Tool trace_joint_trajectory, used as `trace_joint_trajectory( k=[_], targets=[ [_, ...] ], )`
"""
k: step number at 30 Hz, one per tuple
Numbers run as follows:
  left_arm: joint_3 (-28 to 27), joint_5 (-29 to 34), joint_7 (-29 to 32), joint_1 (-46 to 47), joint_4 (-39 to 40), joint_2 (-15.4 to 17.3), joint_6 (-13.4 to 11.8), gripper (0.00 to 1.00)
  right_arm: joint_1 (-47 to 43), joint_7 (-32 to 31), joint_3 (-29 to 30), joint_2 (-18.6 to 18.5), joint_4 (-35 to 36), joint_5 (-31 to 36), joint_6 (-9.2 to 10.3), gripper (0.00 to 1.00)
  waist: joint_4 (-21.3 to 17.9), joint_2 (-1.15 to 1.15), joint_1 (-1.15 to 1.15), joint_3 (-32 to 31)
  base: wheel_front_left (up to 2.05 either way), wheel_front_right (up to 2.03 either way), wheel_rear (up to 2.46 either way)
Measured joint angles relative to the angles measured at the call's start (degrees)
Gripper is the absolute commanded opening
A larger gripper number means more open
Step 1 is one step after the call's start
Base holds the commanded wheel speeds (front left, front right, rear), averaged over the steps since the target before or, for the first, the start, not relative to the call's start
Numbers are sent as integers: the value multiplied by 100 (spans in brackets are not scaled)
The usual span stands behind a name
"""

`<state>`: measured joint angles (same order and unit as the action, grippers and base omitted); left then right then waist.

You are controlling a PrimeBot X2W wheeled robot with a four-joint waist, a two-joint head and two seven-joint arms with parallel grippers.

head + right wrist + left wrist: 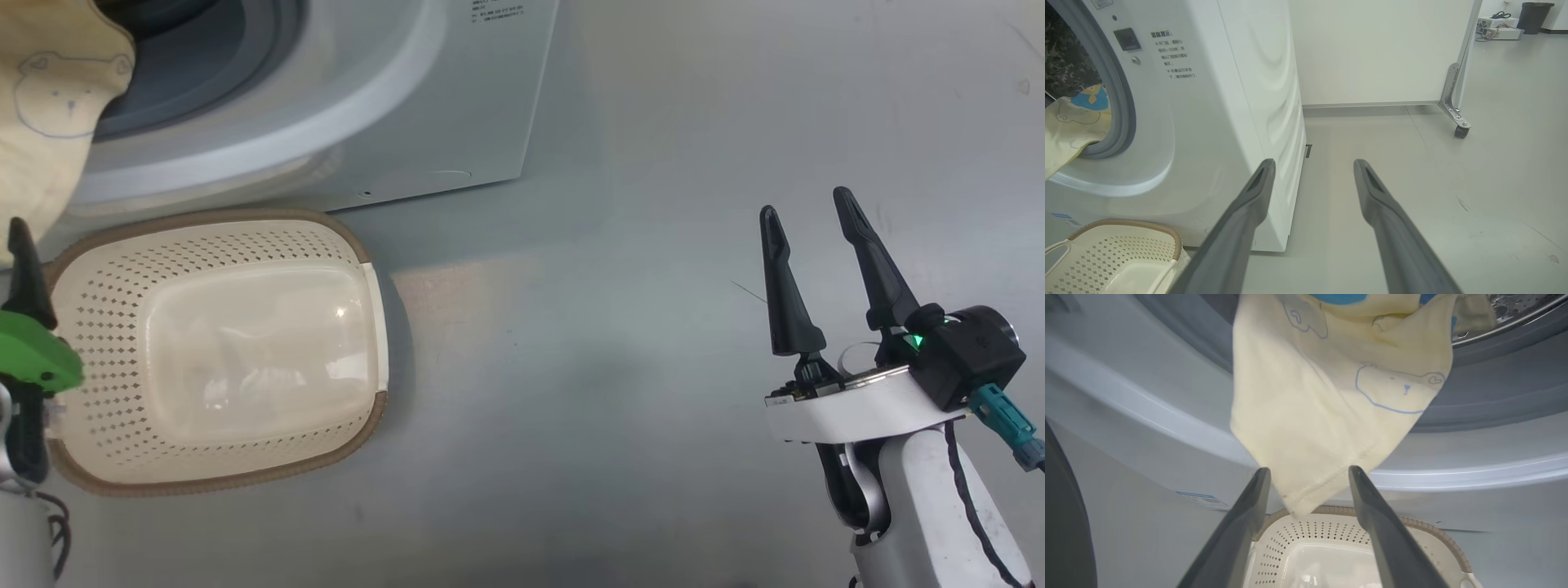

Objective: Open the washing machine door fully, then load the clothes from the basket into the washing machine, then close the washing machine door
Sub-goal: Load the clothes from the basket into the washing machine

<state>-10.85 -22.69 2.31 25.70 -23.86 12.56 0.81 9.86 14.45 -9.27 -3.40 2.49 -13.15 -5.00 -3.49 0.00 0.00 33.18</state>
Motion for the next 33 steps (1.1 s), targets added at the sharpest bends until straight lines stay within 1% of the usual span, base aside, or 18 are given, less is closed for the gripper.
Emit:
trace_joint_trajectory(
  k=[4,6,14,15,16,17,24,29,33],
  targets=[
    [-194,-67,110,152,-202,190,-68,100,71,0,-3,10,2,-47,0,100,-114,0,0,142,0,0,0],
    [-208,-73,119,229,-316,267,-86,100,82,0,12,12,-1,-65,2,100,-166,0,0,199,0,0,0],
    [-203,-102,115,598,-602,271,-75,100,146,0,21,18,-19,-89,2,100,-241,0,0,280,0,0,0],
    [-201,-103,113,626,-628,274,-73,53,147,0,18,19,-19,-89,2,100,-243,0,0,282,0,0,0],
    [-194,-103,93,644,-650,275,-66,18,148,0,18,19,-21,-89,2,100,-245,0,0,283,0,0,0],
    [-188,-103,90,667,-692,276,-51,0,149,0,19,18,-22,-89,2,100,-247,0,0,284,0,0,0],
    [-108,-102,37,731,-891,277,13,0,157,0,33,20,-32,-96,2,100,-245,0,0,284,0,0,0],
    [48,-101,-44,731,-883,261,233,0,172,0,62,21,-35,-96,4,100,-218,0,0,271,0,0,0],
    [241,-75,-46,731,-782,242,332,0,174,0,125,23,-36,-96,14,100,-173,0,0,260,0,0,0]
  ],
)
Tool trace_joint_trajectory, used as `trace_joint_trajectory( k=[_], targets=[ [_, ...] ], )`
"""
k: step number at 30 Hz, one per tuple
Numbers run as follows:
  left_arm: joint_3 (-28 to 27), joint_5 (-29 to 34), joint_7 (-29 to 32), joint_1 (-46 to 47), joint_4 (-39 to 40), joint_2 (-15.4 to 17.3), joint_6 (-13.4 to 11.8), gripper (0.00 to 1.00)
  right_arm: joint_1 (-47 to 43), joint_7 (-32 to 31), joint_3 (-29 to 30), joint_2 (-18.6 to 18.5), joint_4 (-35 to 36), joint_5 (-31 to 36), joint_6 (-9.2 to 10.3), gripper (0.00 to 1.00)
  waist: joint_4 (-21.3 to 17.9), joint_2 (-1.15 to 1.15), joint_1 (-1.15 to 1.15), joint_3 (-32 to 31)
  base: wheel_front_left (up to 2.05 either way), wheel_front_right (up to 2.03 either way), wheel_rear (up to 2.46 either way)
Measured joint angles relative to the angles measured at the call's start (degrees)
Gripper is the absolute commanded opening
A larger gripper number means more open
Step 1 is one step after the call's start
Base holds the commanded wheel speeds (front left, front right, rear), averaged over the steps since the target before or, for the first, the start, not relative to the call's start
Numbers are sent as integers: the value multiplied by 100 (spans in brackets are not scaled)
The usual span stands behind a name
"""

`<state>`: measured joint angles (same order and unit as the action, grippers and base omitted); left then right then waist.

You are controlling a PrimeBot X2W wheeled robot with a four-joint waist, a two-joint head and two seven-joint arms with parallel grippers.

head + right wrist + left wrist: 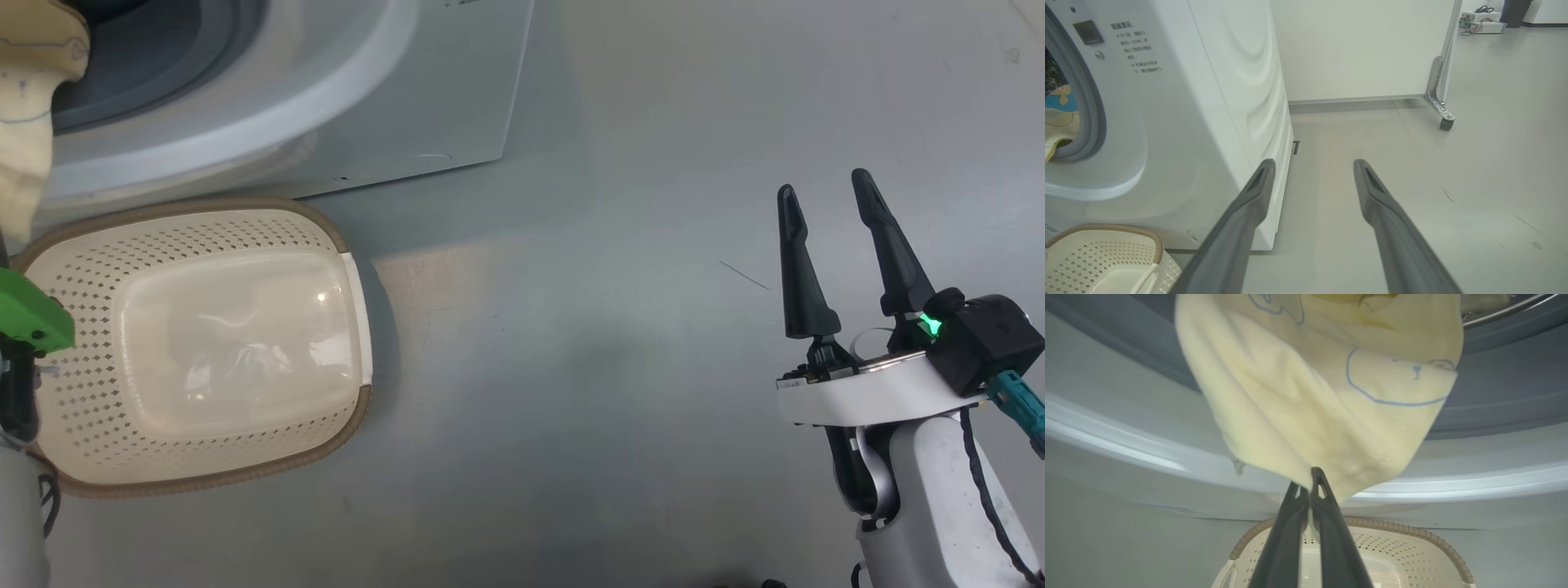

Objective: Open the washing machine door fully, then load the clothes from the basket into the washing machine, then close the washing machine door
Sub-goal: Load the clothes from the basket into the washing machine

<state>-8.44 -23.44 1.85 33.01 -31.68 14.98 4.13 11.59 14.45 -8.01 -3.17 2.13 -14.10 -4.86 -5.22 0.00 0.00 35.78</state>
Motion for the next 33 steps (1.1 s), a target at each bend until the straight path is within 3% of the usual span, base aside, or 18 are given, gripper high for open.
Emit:
trace_joint_trajectory(
  k=[16,33],
  targets=[
    [490,247,175,372,1027,307,175,0,12,0,-71,1,-20,-5,-3,100,111,0,0,-39,0,0,0],
    [461,387,1284,1767,995,1354,224,0,219,0,-565,3,8,-414,-2,100,-445,0,0,213,0,0,0]
  ],
)
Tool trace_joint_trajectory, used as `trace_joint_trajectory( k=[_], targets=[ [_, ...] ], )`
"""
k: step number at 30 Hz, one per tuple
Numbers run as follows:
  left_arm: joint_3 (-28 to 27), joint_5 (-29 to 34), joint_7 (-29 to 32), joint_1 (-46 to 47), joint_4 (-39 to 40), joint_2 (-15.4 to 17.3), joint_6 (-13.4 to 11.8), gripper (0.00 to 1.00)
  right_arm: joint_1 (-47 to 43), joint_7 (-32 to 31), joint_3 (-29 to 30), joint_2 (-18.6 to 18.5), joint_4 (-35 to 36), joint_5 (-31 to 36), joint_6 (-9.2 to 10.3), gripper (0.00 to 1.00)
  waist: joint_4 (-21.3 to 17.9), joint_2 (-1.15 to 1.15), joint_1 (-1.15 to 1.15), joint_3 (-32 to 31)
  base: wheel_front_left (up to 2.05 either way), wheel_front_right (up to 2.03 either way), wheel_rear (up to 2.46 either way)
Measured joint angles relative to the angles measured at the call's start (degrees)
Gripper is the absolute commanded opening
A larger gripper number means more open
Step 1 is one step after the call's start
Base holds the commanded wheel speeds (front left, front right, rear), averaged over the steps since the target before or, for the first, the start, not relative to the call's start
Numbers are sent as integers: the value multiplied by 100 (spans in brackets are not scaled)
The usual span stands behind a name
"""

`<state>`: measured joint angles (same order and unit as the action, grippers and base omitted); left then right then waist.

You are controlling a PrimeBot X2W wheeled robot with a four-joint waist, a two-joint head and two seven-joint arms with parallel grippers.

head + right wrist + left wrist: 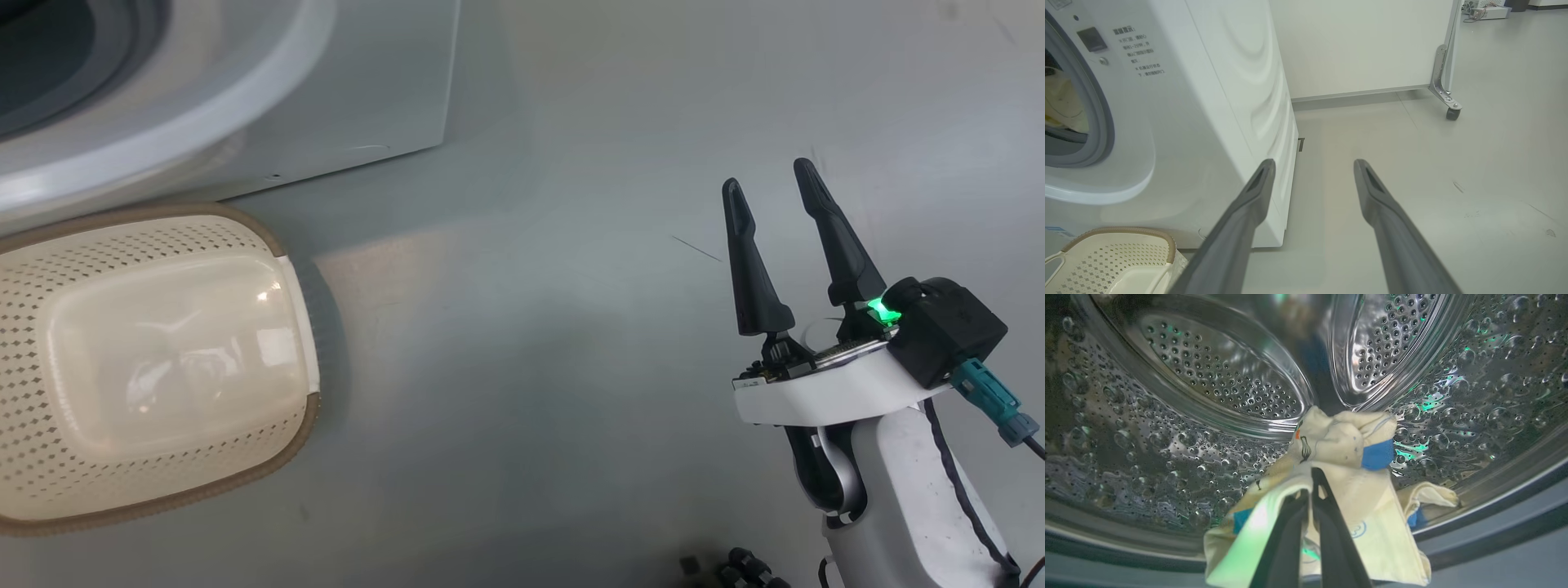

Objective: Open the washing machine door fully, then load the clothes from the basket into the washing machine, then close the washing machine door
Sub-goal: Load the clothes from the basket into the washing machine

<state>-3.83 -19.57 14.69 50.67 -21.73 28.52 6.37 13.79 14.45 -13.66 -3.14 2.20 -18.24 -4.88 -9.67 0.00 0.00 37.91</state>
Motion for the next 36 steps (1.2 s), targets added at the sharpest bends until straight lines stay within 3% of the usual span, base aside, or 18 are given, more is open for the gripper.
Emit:
trace_joint_trajectory(
  k=[7,15,18,34,35,36],
  targets=[
    [-152,165,-5,688,9,374,-2,0,71,0,-134,4,45,-107,10,100,-266,0,0,218,0,0,0],
    [-349,548,-705,1320,177,684,-263,0,170,0,-210,16,127,-201,59,100,-568,0,0,517,0,0,0],
    [-330,705,-896,1445,172,691,-312,0,231,0,-204,23,183,-222,101,100,-638,0,0,619,0,0,0],
    [-314,323,-560,1538,-832,322,-360,0,340,0,-191,38,197,-232,153,100,-703,0,0,903,0,0,0],
    [-312,303,-533,1557,-881,322,-356,19,340,0,-190,37,197,-232,155,100,-696,0,0,905,0,0,0],
    [-308,302,-533,1582,-906,313,-356,70,340,0,-174,38,198,-229,169,100,-685,0,0,909,0,0,0]
  ],
)
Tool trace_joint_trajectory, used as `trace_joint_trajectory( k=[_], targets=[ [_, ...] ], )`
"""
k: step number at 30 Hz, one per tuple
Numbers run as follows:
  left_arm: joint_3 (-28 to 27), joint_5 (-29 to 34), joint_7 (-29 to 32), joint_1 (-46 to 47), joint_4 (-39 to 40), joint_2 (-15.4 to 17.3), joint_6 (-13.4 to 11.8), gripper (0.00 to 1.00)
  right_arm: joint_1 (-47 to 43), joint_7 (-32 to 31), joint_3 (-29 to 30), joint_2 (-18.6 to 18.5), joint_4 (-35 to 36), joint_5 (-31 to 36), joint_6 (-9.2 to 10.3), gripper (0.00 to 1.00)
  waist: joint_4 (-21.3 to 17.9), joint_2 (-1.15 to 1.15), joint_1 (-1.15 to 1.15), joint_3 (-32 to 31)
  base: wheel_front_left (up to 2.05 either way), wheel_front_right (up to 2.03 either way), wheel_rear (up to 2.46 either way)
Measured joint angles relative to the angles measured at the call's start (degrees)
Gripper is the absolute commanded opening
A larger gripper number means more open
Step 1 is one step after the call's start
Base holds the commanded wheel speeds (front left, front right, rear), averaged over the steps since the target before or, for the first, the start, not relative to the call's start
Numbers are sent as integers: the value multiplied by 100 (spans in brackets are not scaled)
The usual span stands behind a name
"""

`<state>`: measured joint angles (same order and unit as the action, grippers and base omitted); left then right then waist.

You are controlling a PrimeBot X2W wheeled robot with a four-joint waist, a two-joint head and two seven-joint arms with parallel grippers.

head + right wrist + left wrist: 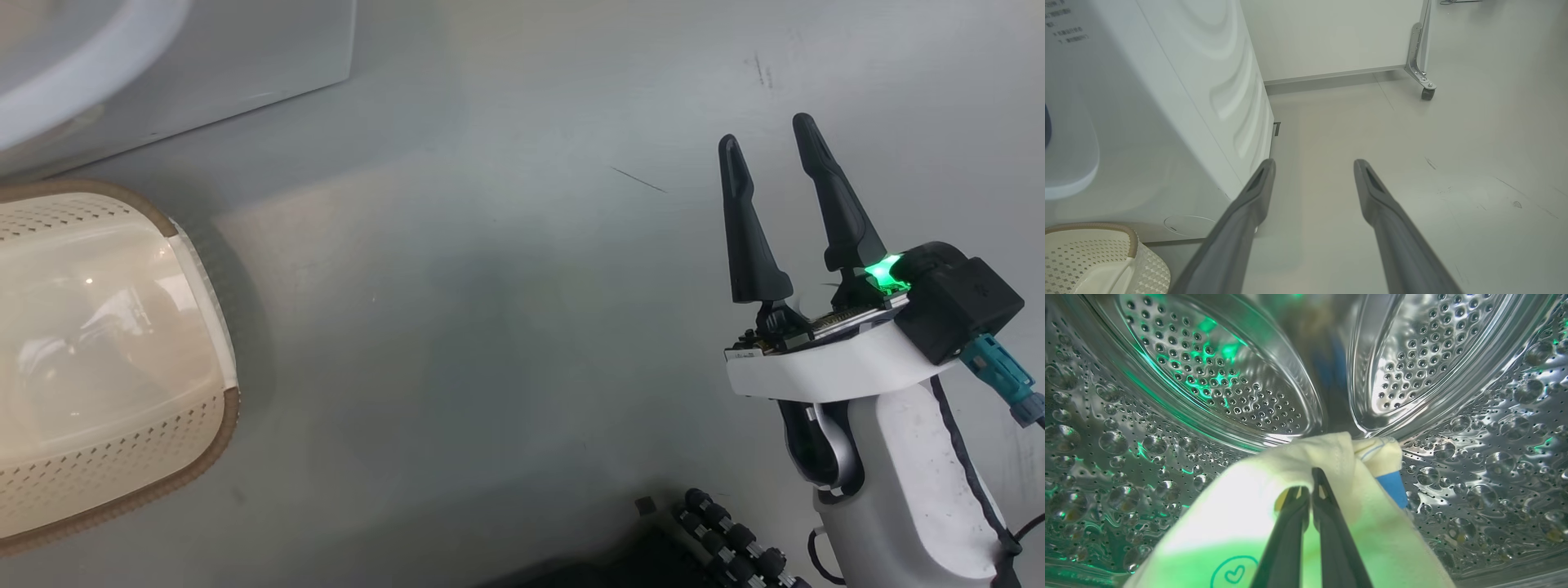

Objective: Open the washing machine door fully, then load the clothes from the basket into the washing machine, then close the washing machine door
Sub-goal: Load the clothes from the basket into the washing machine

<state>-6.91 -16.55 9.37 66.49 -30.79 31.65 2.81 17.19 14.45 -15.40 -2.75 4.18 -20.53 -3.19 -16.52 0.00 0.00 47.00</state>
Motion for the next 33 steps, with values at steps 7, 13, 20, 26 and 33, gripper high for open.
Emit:
trace_joint_trajectory(
  k=[7,13,20,26,33],
  targets=[
    [88,24,-91,166,-33,18,9,100,47,0,7,2,-1,1,31,100,77,0,0,21,0,0,0],
    [138,23,-412,162,-168,-154,45,100,120,0,113,3,-23,18,36,100,192,0,0,-27,0,0,0],
    [182,29,-924,-52,-172,-432,53,100,120,0,222,1,-104,100,36,100,367,0,0,-180,0,0,0],
    [169,9,-1258,-448,-183,-600,47,100,115,0,314,0,-148,126,37,100,472,0,0,-354,0,0,0],
    [102,-7,-1794,-1115,-137,-878,-52,100,96,0,435,-2,-252,153,38,100,626,0,0,-641,0,0,0]
  ],
)
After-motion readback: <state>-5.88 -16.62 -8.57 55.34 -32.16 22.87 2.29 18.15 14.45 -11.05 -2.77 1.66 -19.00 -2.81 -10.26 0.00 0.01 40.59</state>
